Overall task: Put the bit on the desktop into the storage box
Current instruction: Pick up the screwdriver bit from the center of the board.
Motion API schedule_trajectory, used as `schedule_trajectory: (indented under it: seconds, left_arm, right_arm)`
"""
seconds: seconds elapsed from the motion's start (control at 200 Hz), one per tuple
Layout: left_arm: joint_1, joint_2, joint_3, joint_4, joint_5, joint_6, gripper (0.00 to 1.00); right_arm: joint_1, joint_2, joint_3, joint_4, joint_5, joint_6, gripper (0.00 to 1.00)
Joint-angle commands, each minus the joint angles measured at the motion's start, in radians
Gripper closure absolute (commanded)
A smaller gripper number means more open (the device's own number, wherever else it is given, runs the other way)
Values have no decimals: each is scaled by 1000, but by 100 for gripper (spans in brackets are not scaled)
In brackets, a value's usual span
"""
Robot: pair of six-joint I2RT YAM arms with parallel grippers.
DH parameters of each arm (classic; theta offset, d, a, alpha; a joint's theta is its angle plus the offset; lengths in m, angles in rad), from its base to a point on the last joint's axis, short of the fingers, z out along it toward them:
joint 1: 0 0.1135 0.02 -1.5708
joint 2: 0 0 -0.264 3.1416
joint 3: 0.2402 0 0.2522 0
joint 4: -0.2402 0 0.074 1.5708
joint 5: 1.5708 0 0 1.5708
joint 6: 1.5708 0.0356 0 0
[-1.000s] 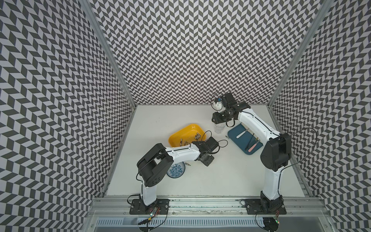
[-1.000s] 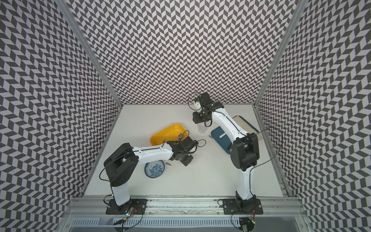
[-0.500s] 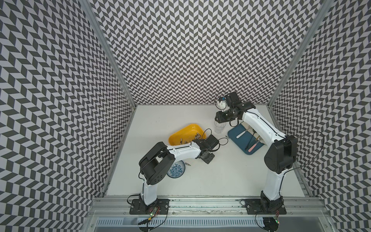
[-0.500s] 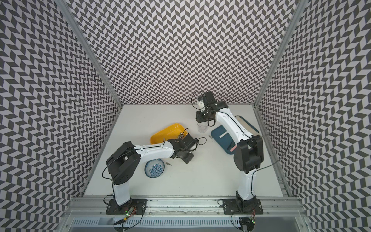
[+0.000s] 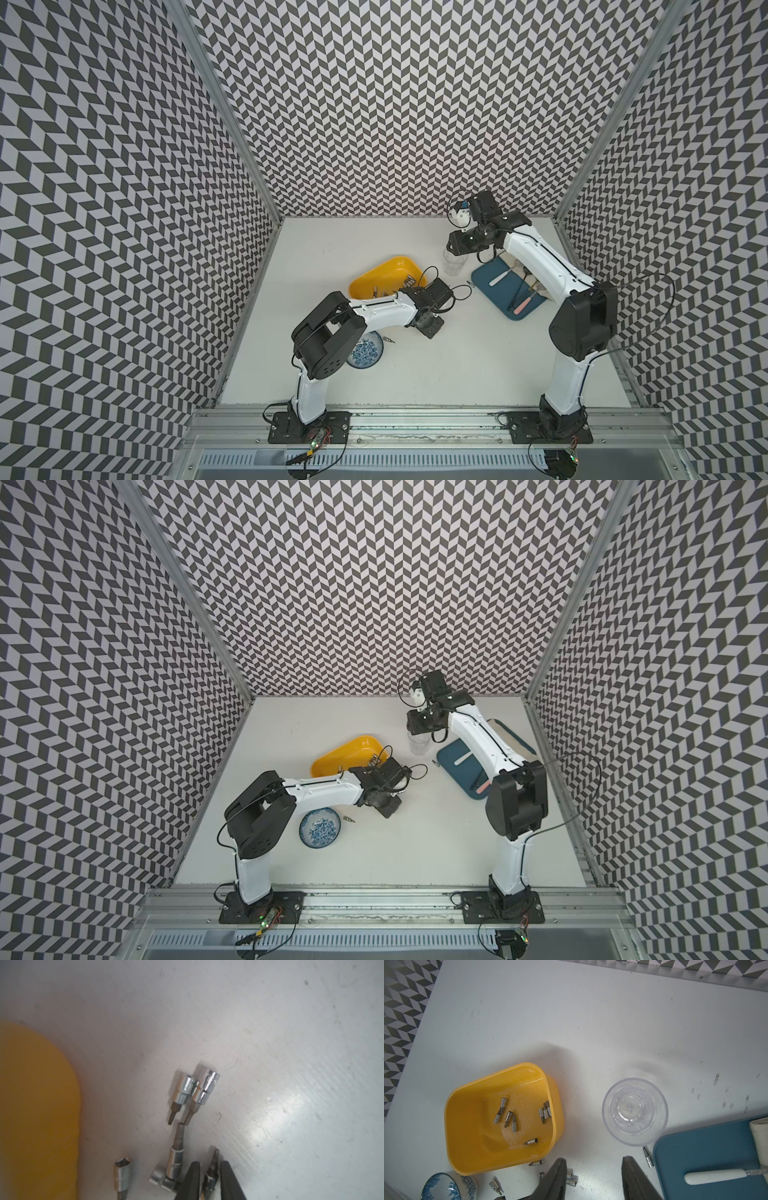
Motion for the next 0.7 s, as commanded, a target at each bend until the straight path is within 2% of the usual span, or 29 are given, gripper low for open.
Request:
schedule_trajectory:
  seconds: [0.0,0.12,0.285,0.441,0.566,0.696]
  left_arm:
    - [1,8,5,-14,12,0,88]
    - [3,-7,0,-16,22,-9,100]
    - [2,-50,13,-39,28,-27,100]
    - [22,-107,83,-106,23,-37,100]
    - [76,-151,165,-181,23,-39,100]
    - [170,-200,216,-219,44,-30,100]
  right_arm:
    - [-12,-58,-32,28,11,8,52]
    - [-30,-96,-94,54,16,29,52]
    - [-55,-173,-189,95,11,44,52]
    - [-60,-222,-254,106,10,51,52]
    - [-66,-265,-321,125,10,66,52]
    - [-66,-299,-394,148,15,87,51]
